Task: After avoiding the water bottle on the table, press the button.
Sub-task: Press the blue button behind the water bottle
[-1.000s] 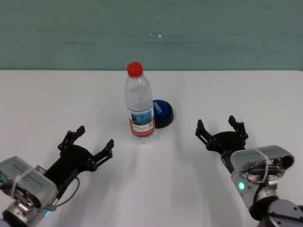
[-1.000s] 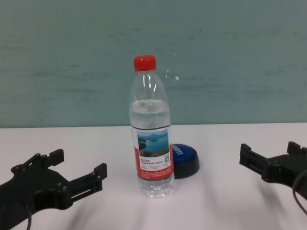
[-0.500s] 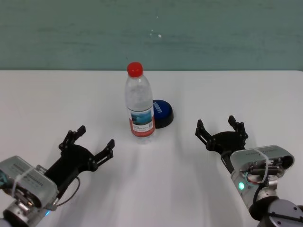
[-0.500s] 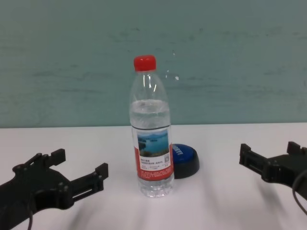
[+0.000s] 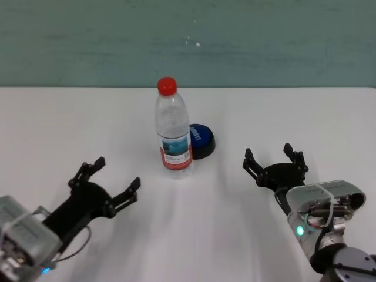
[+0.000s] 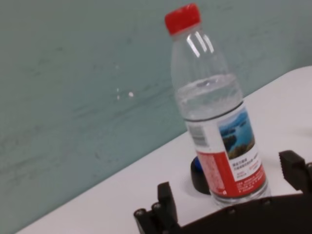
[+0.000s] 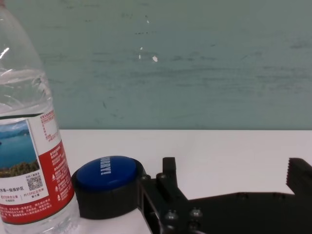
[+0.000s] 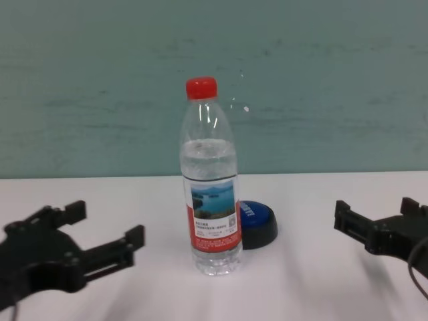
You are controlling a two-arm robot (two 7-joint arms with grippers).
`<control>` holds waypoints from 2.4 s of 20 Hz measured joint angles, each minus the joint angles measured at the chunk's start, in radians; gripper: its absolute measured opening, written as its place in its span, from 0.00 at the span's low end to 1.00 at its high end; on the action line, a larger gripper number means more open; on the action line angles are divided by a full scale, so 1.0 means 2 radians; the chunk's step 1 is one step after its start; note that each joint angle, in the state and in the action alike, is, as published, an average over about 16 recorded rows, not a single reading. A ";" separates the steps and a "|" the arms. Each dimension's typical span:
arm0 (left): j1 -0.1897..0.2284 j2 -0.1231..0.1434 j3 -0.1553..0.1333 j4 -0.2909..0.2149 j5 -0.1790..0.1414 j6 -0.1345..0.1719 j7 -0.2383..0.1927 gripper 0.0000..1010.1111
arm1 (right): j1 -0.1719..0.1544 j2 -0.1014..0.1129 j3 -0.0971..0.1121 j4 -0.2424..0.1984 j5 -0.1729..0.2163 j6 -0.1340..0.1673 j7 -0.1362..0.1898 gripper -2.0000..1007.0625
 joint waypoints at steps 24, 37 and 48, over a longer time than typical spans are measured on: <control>-0.095 0.056 -0.039 0.141 -0.074 -0.080 -0.089 0.99 | 0.000 0.000 0.000 0.000 0.000 0.000 0.000 1.00; -0.256 0.025 0.022 0.305 -0.085 -0.120 -0.142 0.99 | 0.000 0.000 0.000 0.000 0.000 0.000 0.000 1.00; -0.349 -0.011 0.070 0.413 -0.081 -0.146 -0.177 0.99 | 0.000 0.000 0.000 0.000 0.000 0.000 0.000 1.00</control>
